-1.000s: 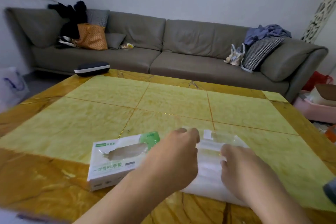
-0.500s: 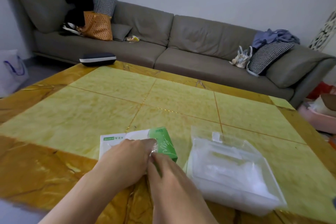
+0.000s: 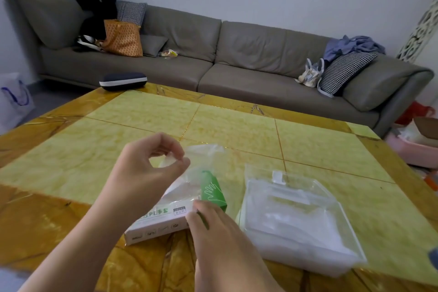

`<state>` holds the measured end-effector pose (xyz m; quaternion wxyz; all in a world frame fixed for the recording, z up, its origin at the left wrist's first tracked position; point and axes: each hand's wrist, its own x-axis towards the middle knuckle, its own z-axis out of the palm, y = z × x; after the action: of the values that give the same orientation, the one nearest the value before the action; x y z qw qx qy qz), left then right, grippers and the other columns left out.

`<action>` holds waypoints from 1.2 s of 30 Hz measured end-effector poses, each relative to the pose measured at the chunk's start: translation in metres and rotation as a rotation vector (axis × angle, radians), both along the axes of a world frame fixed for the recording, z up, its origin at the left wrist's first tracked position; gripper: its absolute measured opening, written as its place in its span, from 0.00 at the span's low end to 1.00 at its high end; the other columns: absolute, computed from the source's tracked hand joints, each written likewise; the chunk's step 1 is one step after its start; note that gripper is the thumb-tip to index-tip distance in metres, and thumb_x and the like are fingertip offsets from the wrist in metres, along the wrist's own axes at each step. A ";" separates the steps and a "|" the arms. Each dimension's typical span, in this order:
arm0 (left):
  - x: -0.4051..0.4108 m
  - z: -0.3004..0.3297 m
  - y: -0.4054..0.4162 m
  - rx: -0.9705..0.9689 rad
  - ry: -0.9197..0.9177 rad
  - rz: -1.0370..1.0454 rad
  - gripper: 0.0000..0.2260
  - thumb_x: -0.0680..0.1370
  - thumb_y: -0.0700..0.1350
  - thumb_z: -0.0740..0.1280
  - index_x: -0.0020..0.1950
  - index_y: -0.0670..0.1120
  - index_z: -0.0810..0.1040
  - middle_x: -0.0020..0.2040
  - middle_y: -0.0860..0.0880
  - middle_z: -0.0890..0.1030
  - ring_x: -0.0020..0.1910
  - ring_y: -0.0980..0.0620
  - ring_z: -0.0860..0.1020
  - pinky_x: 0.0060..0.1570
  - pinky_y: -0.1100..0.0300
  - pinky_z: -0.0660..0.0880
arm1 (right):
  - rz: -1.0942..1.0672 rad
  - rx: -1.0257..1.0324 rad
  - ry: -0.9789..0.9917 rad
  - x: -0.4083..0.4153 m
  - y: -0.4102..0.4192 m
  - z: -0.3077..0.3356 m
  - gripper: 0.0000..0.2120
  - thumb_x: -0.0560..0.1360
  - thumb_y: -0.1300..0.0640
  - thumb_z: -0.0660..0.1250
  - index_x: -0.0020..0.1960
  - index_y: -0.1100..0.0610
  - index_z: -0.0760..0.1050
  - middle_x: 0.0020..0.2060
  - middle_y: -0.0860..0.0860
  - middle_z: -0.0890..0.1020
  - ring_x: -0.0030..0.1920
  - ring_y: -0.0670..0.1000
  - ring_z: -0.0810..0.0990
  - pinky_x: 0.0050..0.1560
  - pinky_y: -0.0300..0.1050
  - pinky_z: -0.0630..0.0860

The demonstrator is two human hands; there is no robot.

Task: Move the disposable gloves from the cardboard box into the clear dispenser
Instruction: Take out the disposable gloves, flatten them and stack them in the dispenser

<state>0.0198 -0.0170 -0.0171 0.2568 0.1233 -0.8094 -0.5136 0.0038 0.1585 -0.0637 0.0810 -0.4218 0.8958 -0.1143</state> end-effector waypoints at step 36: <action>0.000 -0.001 0.050 0.808 -0.035 -0.327 0.11 0.75 0.41 0.75 0.51 0.36 0.78 0.41 0.40 0.74 0.34 0.46 0.72 0.29 0.58 0.74 | -0.308 -0.826 -0.827 -0.038 0.085 0.058 0.15 0.74 0.70 0.75 0.56 0.55 0.85 0.46 0.53 0.87 0.38 0.51 0.79 0.37 0.44 0.73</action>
<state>0.0199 0.0329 -0.0178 0.0893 0.0929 -0.5567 -0.8207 -0.0338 0.2431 -0.0057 0.2347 -0.2043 0.7222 -0.6177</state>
